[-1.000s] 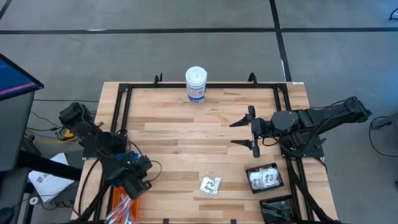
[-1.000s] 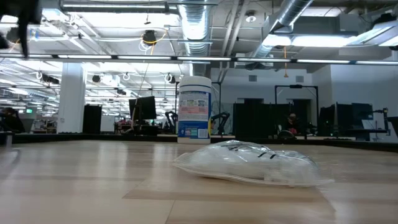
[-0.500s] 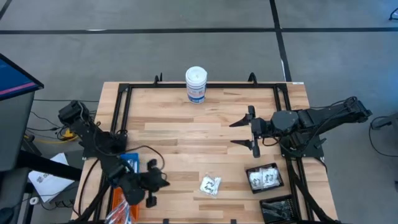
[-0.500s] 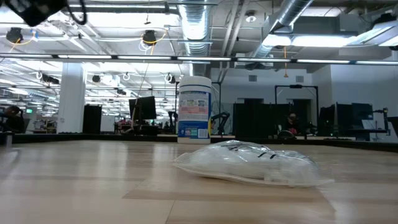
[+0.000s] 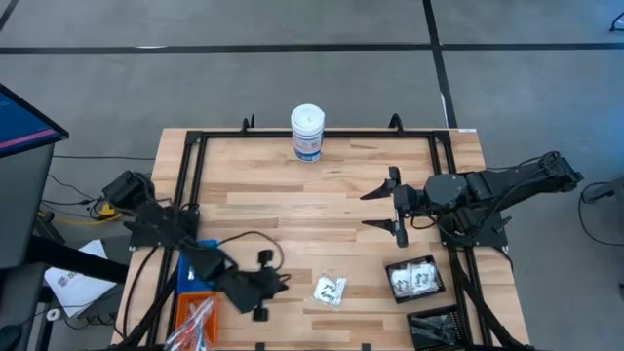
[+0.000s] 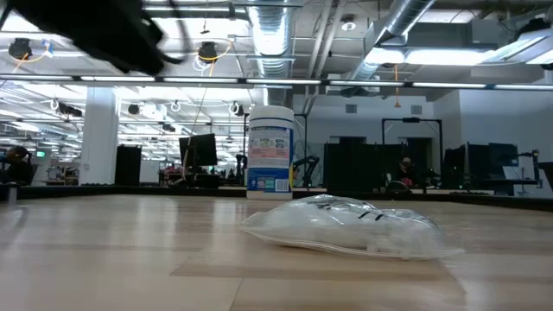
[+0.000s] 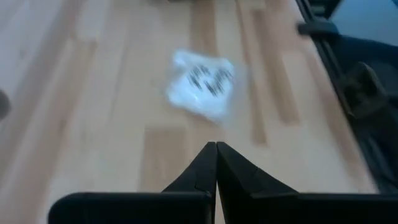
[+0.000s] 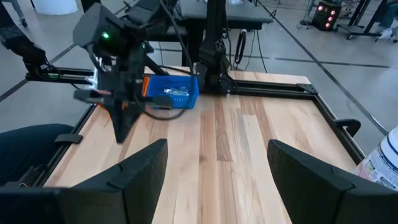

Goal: Pick & Place Travel size toiletries
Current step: Put the white cotton swab pack into the top black bin

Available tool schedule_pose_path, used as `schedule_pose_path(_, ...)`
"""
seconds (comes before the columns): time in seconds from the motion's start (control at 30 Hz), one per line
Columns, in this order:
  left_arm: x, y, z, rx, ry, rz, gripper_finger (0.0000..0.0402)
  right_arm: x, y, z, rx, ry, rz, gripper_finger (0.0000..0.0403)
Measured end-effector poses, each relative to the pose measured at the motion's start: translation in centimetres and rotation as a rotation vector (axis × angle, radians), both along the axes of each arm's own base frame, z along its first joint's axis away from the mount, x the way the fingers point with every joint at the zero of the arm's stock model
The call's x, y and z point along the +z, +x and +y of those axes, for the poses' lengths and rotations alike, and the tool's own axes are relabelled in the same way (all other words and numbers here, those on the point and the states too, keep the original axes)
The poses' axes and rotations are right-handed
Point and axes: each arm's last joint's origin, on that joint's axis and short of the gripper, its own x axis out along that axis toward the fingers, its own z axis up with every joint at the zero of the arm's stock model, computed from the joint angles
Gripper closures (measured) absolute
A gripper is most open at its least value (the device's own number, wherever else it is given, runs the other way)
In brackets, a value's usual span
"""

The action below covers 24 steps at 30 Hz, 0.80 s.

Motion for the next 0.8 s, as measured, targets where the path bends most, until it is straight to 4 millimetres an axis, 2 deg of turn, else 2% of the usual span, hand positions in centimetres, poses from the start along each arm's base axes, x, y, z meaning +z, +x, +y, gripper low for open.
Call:
schedule_pose_path(0.1, -0.4, 2.3, 1.2, 0.021, 0.014, -0.067, 0.0401, 0.0, -0.3, 0.0, 0.001, 0.007, 0.012, 0.0132)
schedule_pose_path(0.27, -0.4, 4.7, 3.1, 0.020, -0.101, -0.117, 0.0401, 0.4, -1.2, 0.6, 0.011, 0.016, -0.003, 0.0132)
schedule_pose_path(0.47, -0.5, 5.4, 3.9, -0.010, -0.182, -0.097, 0.0401, -0.1, -1.0, 1.9, 0.057, -0.013, 0.019, 0.0132)
schedule_pose_path(0.6, 0.2, 5.7, 3.6, -0.051, -0.198, -0.166, 0.0401, -1.0, -0.2, 3.1, 0.103, -0.052, 0.052, 0.0132)
schedule_pose_path(0.7, 0.6, 6.0, 3.6, -0.093, -0.231, -0.198, 0.0401, -2.2, 0.8, 4.2, 0.132, -0.084, 0.108, 0.0132)
schedule_pose_path(0.8, 0.6, 6.0, 3.6, -0.101, -0.239, -0.197, 0.0401, -4.5, 2.0, 5.2, 0.118, -0.074, 0.232, 0.0132)
